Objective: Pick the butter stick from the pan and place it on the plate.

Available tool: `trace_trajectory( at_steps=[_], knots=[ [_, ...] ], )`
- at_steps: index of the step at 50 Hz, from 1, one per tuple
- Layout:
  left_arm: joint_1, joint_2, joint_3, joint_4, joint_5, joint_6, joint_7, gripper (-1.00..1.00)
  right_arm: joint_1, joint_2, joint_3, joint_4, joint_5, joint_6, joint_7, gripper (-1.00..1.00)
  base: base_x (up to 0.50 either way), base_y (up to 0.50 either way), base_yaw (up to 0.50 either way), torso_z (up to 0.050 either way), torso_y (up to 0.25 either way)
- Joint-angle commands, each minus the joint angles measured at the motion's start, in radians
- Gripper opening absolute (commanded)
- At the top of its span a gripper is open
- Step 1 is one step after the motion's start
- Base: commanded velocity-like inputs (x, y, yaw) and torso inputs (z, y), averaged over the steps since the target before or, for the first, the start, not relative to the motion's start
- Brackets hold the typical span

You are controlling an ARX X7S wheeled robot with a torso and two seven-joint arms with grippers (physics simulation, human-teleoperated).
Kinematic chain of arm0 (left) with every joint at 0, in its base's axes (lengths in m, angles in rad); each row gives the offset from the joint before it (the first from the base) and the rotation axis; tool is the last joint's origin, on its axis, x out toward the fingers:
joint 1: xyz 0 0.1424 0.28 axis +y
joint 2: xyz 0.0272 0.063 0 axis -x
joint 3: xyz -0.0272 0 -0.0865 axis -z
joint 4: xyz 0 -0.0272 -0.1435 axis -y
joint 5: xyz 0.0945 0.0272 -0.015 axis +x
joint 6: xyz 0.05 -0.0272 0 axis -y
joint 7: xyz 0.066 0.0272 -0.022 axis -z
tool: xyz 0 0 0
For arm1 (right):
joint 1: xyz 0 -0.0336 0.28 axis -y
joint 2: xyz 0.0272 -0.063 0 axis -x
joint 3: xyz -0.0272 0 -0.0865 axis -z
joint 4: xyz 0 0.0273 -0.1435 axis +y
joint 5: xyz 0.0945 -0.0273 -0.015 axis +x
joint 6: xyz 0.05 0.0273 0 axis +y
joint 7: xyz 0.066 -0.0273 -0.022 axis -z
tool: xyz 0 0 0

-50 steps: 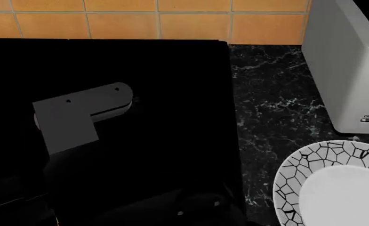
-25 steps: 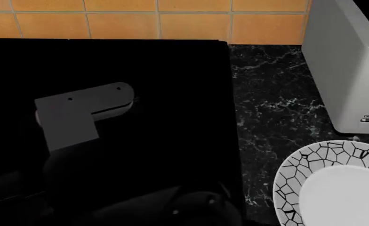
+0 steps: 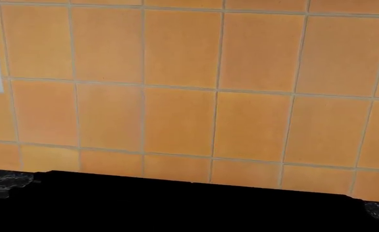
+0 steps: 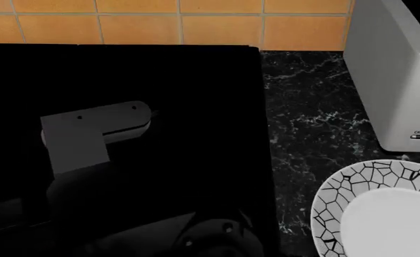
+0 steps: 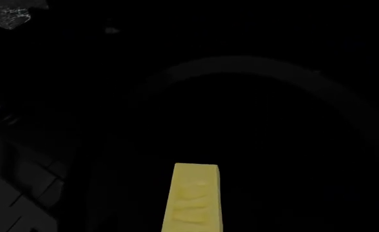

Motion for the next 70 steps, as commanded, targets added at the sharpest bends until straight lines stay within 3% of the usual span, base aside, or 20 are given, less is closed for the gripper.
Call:
trace_trajectory(
  at_steps=[1,52,53,70],
  knots=[
    [0.025,-0.007,0.002,-0.012,0.017,0.030,0.023,1.00,0.006,-0.009,-0.027,0.007,0.014,-0.020,0.006,1.00,0.00,0.00,0.00,0.000,0.000],
    [0.033,-0.013,0.024,-0.026,0.030,0.050,0.031,1.00,-0.009,0.032,-0.102,0.006,0.018,-0.076,-0.035,1.00,0.00,0.00,0.00,0.000,0.000],
    [0.033,-0.014,0.024,-0.025,0.030,0.050,0.031,1.00,-0.009,0.032,-0.104,0.006,0.016,-0.076,-0.034,-1.00,0.00,0.00,0.00,0.000,0.000],
    [0.051,-0.020,0.009,-0.016,0.021,0.059,0.023,1.00,0.011,0.035,-0.121,-0.013,0.020,-0.085,-0.023,-1.00,0.00,0.00,0.00,0.000,0.000]
  ],
)
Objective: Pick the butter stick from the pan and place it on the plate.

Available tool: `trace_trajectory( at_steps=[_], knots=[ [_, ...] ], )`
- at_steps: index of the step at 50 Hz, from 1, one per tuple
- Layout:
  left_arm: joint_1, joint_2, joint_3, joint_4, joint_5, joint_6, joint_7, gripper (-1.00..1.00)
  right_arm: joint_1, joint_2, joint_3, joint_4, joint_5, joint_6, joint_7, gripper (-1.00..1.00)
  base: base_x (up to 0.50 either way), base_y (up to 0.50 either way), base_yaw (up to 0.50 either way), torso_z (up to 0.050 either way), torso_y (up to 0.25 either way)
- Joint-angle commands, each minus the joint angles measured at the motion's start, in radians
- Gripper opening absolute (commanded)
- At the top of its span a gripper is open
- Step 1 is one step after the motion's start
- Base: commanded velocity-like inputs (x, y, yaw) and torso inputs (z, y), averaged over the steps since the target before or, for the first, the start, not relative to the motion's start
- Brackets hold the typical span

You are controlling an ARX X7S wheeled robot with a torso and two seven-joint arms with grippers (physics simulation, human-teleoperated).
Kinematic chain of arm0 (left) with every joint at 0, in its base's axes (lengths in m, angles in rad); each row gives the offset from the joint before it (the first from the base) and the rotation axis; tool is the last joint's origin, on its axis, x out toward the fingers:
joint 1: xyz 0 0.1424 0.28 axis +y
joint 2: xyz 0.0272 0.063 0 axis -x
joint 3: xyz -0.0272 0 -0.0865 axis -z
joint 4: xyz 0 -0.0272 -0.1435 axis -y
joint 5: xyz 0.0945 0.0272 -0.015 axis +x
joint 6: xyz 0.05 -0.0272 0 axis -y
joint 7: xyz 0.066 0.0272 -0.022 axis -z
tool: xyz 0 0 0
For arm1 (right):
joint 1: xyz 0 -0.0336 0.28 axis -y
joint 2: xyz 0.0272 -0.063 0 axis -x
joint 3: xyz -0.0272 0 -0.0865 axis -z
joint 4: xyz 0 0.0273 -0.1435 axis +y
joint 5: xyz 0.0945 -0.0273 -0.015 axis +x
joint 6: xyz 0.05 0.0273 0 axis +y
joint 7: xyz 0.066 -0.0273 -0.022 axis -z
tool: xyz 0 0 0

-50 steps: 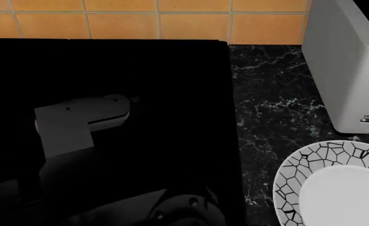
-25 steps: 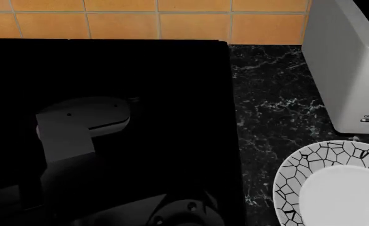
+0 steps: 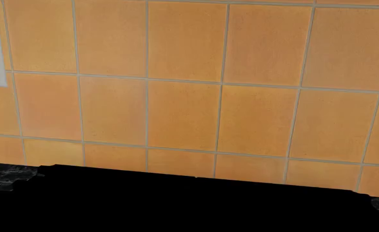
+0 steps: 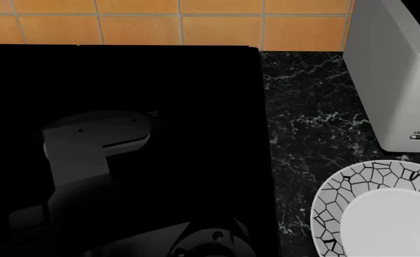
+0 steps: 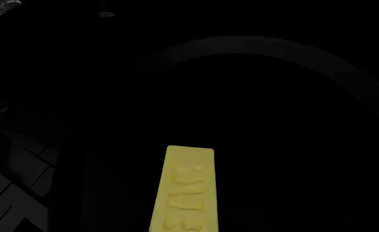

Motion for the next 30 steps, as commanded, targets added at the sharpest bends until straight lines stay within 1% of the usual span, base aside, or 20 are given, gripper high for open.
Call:
trace_trajectory(
  at_steps=[1,19,25,30],
  knots=[
    [0.007,-0.002,-0.003,0.002,-0.003,0.005,-0.001,1.00,0.005,0.002,-0.015,-0.009,-0.004,0.012,-0.012,-1.00,0.00,0.00,0.00,0.000,0.000],
    [0.002,0.002,0.014,-0.012,0.009,0.016,0.008,1.00,0.112,0.017,0.000,-0.034,0.010,0.022,-0.004,-1.00,0.00,0.00,0.00,0.000,0.000],
    [0.000,0.002,0.017,-0.012,0.010,0.017,0.007,1.00,0.155,0.040,0.019,-0.040,0.029,0.023,0.010,-1.00,0.00,0.00,0.00,0.000,0.000],
    [-0.004,0.001,0.016,-0.005,0.002,0.010,0.001,1.00,0.202,0.079,0.050,-0.052,0.058,0.024,0.033,-1.00,0.00,0.00,0.00,0.000,0.000]
  ],
)
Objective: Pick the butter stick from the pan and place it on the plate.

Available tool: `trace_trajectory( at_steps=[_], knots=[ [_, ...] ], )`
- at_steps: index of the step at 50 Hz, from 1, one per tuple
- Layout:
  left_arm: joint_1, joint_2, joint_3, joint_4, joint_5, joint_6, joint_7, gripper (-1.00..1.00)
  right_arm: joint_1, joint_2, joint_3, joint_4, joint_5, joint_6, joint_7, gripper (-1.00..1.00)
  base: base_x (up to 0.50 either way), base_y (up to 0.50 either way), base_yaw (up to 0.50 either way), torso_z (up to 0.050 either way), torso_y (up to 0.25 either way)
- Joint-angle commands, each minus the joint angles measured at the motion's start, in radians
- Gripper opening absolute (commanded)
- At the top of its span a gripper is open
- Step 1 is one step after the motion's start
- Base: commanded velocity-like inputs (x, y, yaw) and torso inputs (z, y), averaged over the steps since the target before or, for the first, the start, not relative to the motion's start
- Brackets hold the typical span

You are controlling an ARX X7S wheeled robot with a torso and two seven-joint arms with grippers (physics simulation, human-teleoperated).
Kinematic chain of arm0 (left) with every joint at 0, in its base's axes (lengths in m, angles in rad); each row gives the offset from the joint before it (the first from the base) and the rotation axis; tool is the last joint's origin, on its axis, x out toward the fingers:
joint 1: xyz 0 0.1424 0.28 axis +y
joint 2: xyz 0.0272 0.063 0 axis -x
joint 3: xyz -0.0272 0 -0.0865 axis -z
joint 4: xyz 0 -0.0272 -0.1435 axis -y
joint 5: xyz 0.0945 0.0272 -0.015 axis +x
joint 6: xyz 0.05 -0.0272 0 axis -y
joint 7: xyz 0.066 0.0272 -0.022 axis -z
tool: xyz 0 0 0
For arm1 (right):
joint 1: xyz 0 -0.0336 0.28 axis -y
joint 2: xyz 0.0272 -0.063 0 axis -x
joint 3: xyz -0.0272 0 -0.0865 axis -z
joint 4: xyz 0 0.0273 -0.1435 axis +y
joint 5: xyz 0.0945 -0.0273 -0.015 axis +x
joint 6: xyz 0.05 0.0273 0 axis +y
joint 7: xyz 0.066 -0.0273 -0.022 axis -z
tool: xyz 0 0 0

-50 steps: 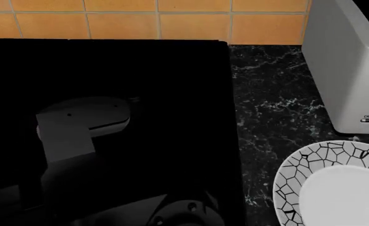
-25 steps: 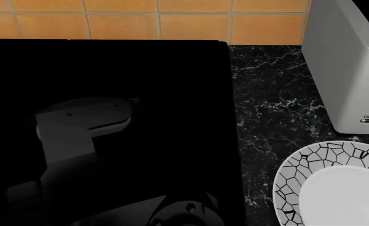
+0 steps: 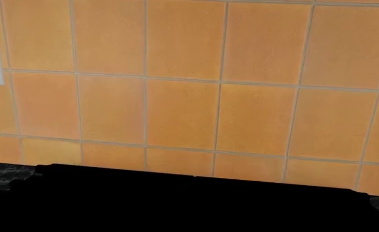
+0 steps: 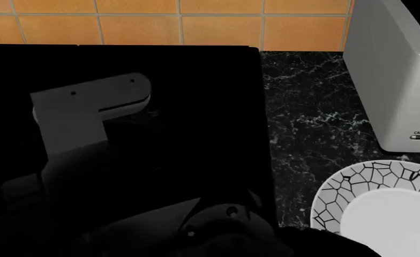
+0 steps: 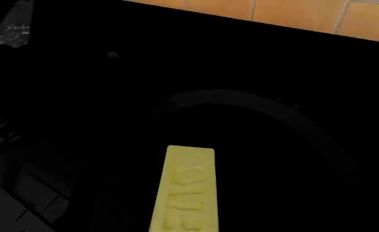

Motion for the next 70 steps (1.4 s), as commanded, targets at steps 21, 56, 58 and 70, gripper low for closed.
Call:
trace_trajectory(
  at_steps=[21,56,58,70],
  knots=[
    [-0.013,0.000,0.009,0.015,-0.015,-0.010,-0.015,1.00,0.158,0.309,0.144,-0.063,0.096,0.018,0.136,-1.00,0.00,0.00,0.00,0.000,0.000],
    [-0.006,0.013,0.034,-0.017,0.006,0.028,0.015,1.00,0.105,0.651,0.122,-0.173,0.178,-0.050,0.275,-1.00,0.00,0.00,0.00,0.000,0.000],
    [-0.011,0.014,0.036,-0.016,0.005,0.026,0.014,1.00,0.108,0.671,0.108,-0.184,0.184,-0.064,0.277,-1.00,0.00,0.00,0.00,0.000,0.000],
    [-0.010,0.021,0.049,-0.031,0.015,0.040,0.026,1.00,0.115,0.781,0.012,-0.249,0.205,-0.157,0.279,-1.00,0.00,0.00,0.00,0.000,0.000]
  ],
)
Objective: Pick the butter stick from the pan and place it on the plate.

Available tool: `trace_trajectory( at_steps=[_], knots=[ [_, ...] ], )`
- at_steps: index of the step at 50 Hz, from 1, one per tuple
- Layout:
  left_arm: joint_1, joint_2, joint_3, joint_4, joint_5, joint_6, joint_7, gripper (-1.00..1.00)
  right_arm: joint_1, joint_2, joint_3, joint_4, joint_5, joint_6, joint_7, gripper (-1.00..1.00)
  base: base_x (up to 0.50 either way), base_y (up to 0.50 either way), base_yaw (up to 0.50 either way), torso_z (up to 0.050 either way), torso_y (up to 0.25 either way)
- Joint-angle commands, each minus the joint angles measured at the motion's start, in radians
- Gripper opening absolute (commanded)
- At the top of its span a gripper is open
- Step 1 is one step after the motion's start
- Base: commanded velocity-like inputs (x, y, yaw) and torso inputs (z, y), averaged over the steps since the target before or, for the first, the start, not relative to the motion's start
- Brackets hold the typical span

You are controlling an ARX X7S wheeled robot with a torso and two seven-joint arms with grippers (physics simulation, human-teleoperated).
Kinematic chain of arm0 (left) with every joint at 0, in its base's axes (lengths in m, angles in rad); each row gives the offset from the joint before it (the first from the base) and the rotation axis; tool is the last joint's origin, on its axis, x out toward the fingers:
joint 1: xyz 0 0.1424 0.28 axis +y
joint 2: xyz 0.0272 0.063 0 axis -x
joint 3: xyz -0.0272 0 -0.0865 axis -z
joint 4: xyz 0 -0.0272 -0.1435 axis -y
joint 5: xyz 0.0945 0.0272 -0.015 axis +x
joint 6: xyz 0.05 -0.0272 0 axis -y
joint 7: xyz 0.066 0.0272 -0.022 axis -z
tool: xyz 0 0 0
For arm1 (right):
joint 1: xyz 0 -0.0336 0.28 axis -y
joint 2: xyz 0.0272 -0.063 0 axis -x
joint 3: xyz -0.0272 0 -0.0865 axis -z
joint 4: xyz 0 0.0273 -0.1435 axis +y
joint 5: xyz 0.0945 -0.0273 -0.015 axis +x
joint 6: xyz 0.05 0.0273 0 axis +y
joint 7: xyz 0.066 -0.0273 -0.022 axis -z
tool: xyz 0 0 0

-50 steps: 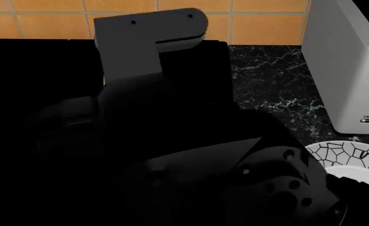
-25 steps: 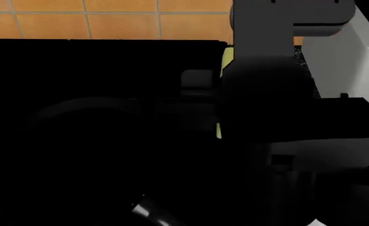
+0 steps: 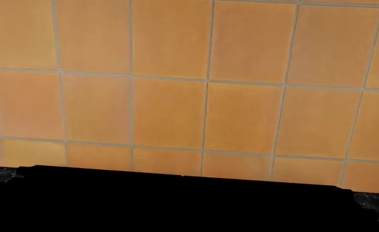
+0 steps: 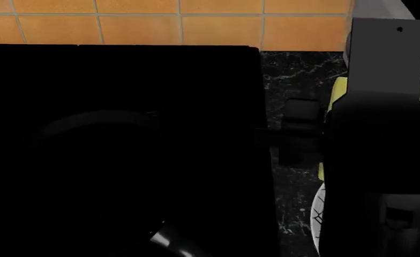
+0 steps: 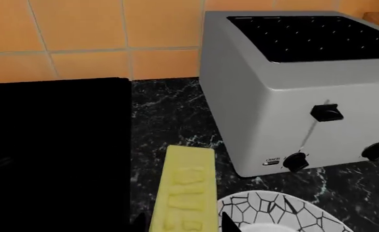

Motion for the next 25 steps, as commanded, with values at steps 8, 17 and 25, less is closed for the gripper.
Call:
trace_trajectory(
  at_steps=[8,17,25],
  knots=[
    [0.005,0.007,0.013,-0.025,0.016,0.025,0.022,1.00,0.017,0.147,-0.133,-0.079,0.016,-0.107,0.001,-1.00,0.00,0.00,0.00,0.000,0.000],
    [0.011,0.008,0.016,-0.027,0.018,0.032,0.023,1.00,0.004,0.195,-0.164,-0.101,0.006,-0.147,-0.009,-1.00,0.00,0.00,0.00,0.000,0.000],
    [0.016,0.006,0.016,-0.025,0.016,0.033,0.021,1.00,-0.018,0.229,-0.179,-0.106,-0.014,-0.175,-0.022,-1.00,0.00,0.00,0.00,0.000,0.000]
  ],
)
